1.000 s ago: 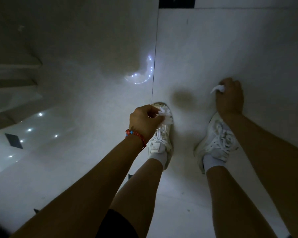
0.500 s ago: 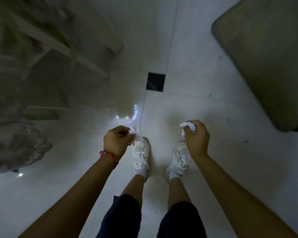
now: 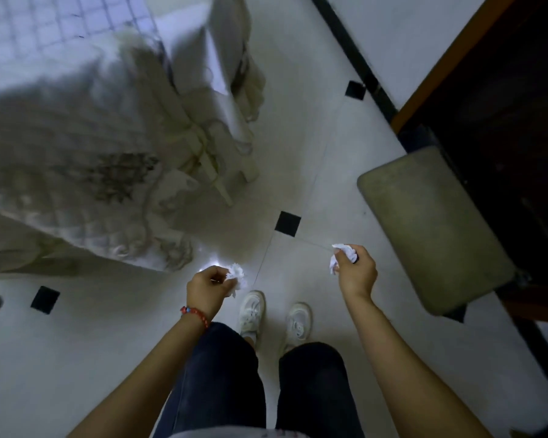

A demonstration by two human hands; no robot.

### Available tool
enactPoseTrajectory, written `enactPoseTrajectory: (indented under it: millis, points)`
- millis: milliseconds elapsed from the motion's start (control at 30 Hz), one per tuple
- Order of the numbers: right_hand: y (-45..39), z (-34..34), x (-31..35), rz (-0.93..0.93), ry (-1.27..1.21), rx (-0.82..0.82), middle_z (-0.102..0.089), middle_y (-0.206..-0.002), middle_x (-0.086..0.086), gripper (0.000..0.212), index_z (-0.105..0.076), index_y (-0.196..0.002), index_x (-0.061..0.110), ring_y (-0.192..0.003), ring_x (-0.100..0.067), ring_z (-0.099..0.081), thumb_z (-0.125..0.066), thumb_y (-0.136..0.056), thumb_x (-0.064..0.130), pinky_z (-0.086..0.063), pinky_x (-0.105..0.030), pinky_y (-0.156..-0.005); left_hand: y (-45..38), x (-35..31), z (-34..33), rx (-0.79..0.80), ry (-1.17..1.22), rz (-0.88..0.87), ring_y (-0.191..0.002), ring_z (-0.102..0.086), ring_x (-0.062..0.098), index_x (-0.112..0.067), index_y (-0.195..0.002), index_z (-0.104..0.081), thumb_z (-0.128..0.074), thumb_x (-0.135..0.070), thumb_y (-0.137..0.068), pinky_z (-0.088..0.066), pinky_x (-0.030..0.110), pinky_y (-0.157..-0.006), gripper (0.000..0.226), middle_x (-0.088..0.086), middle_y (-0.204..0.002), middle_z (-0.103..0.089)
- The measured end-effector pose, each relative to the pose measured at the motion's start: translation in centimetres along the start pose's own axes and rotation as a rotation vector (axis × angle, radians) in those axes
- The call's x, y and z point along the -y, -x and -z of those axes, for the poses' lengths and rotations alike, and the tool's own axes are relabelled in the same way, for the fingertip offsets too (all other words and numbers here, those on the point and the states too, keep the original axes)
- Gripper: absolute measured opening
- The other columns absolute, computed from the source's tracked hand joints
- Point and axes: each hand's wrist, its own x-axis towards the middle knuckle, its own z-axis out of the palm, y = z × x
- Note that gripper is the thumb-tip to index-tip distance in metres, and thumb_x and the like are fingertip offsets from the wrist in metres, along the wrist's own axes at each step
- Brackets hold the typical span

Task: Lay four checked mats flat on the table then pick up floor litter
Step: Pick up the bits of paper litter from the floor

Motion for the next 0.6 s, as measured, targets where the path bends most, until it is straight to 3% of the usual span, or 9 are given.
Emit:
enactPoseTrajectory:
  millis: [100,233,400,500,600]
  points:
    - [2.9,-1.2,1.8,0.019,0.054,0.107,-0.058,-0.054,-0.001,0.026,-0.061,-0.072,0.019,-0.04,-0.004,-0.052,-0.053,-0.087,-0.001,-0.042,-0.006,-0.044,2.5,1.3,2.8,-0.058,0.042,0.026,-0.057,-0.057,0.022,-0.015,-0.069,-0.059,-0.07,-0.004,-0.076,-0.055,0.04,-0.076,0.017,-0.001,-0.057,-0.055]
    - [6.6,-3.4,2.6,0.073,0.135,0.234,-0.056,-0.054,0.005,0.03,-0.058,-0.066,0.021,-0.046,-0.007,-0.051,-0.056,-0.087,0.0,-0.038,-0.001,-0.042,6.2,4.3,5.7,-0.185,0.113,0.101,-0.056,-0.058,0.015,-0.01,-0.075,-0.062,-0.071,-0.003,-0.075,-0.053,0.03,-0.067,0.011,-0.002,-0.06,-0.058]
    - [10.8,-6.3,2.5,0.144,0.277,0.411,-0.055,-0.05,0.009,0.037,-0.056,-0.06,0.027,-0.042,-0.003,-0.052,-0.058,-0.085,0.0,-0.036,0.0,-0.041,10.4,9.1,9.2,-0.408,0.412,0.255,-0.062,-0.055,0.021,-0.001,-0.079,-0.062,-0.068,0.003,-0.077,-0.051,0.01,-0.045,0.007,0.005,-0.063,-0.054]
    - [13.4,-8.7,2.4,0.181,0.375,0.492,-0.055,-0.052,0.008,0.034,-0.057,-0.062,0.025,-0.048,-0.004,-0.051,-0.059,-0.085,0.0,-0.036,0.0,-0.041,13.3,12.4,11.3,-0.512,0.54,0.332,-0.065,-0.056,0.023,0.0,-0.083,-0.063,-0.067,0.004,-0.077,-0.051,0.009,-0.045,0.009,0.008,-0.067,-0.056]
    - [16.4,-12.0,2.4,0.206,0.506,0.615,-0.058,-0.055,0.003,0.016,-0.066,-0.074,0.015,-0.053,-0.01,-0.054,-0.059,-0.086,0.007,-0.038,-0.004,-0.043,16.2,16.2,14.0,-0.616,0.65,0.402,-0.059,-0.058,0.019,0.001,-0.086,-0.063,-0.068,0.004,-0.076,-0.052,0.011,-0.046,0.011,0.009,-0.071,-0.057]
